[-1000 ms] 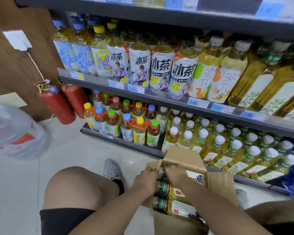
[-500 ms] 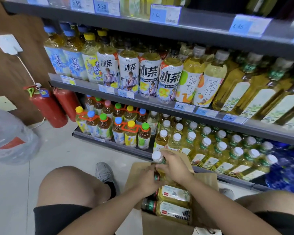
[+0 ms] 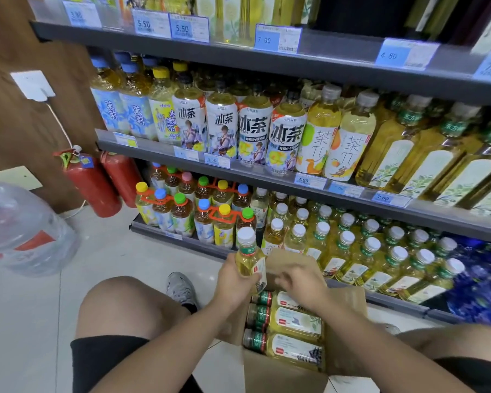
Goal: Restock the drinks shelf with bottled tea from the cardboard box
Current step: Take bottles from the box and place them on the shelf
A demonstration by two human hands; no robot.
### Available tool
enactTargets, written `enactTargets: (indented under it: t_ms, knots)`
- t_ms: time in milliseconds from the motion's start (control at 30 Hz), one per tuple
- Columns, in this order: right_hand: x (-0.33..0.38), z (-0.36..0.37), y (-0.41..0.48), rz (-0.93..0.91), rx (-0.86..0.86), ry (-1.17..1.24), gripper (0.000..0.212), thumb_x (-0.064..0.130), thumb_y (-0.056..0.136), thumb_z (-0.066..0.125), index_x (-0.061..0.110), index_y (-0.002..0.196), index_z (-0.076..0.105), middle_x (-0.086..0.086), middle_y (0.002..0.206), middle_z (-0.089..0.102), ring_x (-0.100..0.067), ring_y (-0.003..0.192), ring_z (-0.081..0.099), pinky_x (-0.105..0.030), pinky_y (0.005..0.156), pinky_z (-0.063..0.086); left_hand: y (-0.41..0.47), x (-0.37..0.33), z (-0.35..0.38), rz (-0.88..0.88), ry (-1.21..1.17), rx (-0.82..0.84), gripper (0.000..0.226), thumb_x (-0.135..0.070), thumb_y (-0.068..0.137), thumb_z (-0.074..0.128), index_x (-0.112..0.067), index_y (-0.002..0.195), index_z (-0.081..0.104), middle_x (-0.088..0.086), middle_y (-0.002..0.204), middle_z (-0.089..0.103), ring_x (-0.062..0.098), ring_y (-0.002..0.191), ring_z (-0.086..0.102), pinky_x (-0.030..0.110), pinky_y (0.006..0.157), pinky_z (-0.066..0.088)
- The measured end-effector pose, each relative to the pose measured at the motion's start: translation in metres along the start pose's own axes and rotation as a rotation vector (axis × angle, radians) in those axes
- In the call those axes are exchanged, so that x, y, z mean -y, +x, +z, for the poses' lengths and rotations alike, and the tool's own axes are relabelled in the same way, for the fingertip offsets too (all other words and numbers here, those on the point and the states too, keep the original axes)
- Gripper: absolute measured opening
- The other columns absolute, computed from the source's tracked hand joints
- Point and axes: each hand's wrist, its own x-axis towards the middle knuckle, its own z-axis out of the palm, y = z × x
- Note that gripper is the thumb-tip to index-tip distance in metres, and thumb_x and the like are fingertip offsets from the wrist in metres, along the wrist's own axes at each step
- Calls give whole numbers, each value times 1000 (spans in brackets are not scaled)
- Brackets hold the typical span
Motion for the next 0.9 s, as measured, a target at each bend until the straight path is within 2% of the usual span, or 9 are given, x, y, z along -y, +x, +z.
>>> enactTargets:
  t_ms: [100, 167, 233, 333, 400, 500, 633, 800, 900]
  knots:
    - [0, 42, 5, 11, 309, -167, 27, 35, 91, 62, 14, 107, 68, -8, 104, 70, -26, 91, 65, -37, 78, 53, 7, 4, -6, -40, -24, -27, 59, -21, 75, 87, -14, 123, 53, -1, 111, 68, 15, 102, 65, 24, 84, 46]
    - [5, 65, 13, 16, 388, -246, 24, 27, 90, 61, 8, 104, 65, -16, 106, 68, -34, 100, 65, -35, 75, 48, 10, 6, -8, -54, -36, -34, 59, -21, 75, 86, -14, 123, 53, -1, 112, 68, 14, 101, 64, 22, 83, 44]
    - [10, 80, 19, 48, 464, -303, 29, 24, 92, 61, 5, 114, 61, -18, 115, 64, -35, 107, 62, -36, 77, 44, 12, 9, -9, -59, -40, -26, 57, -21, 76, 86, -17, 121, 53, -3, 110, 67, 13, 101, 64, 22, 82, 44]
    - [7, 95, 26, 90, 519, -317, 40, 31, 91, 66, 6, 121, 57, -16, 122, 61, -34, 112, 60, -36, 84, 46, 16, 13, -13, -68, -43, -12, 54, -23, 76, 86, -25, 115, 48, -5, 108, 67, 13, 102, 65, 24, 85, 47]
    - [5, 95, 29, 94, 510, -292, 39, 35, 89, 67, 9, 117, 59, -13, 117, 64, -33, 108, 62, -36, 82, 47, 19, 15, -15, -68, -42, -14, 55, -23, 76, 86, -26, 115, 48, -5, 109, 68, 14, 102, 65, 26, 87, 49]
    - [-5, 87, 28, 89, 447, -162, 33, 39, 83, 66, 14, 106, 63, -9, 103, 69, -29, 96, 65, -33, 72, 48, 21, 14, -16, -71, -44, -6, 54, -21, 77, 86, -25, 116, 48, -8, 107, 65, 10, 100, 62, 22, 85, 45]
    - [-9, 52, 28, 78, 356, 3, 45, 40, 79, 72, 18, 118, 66, -3, 111, 71, -23, 100, 64, -33, 79, 51, 22, 1, -16, -63, -72, 15, 51, -21, 78, 85, -22, 117, 52, -15, 101, 63, 1, 90, 60, 7, 69, 41]
    - [-18, 13, 12, 98, 201, 168, 45, 39, 81, 76, 20, 120, 65, 2, 111, 68, -18, 97, 65, -27, 72, 47, 19, -28, -24, -18, -132, 23, 40, -15, 79, 84, -31, 101, 55, -15, 98, 68, 1, 93, 64, 21, 79, 49]
    - [-17, -15, -8, 103, 61, 279, 37, 32, 84, 76, 21, 117, 64, 1, 107, 71, -13, 81, 65, -28, 69, 51, 15, -48, -37, 26, -129, 43, 42, -15, 77, 86, -27, 105, 58, -9, 103, 72, 9, 99, 68, 33, 89, 55]
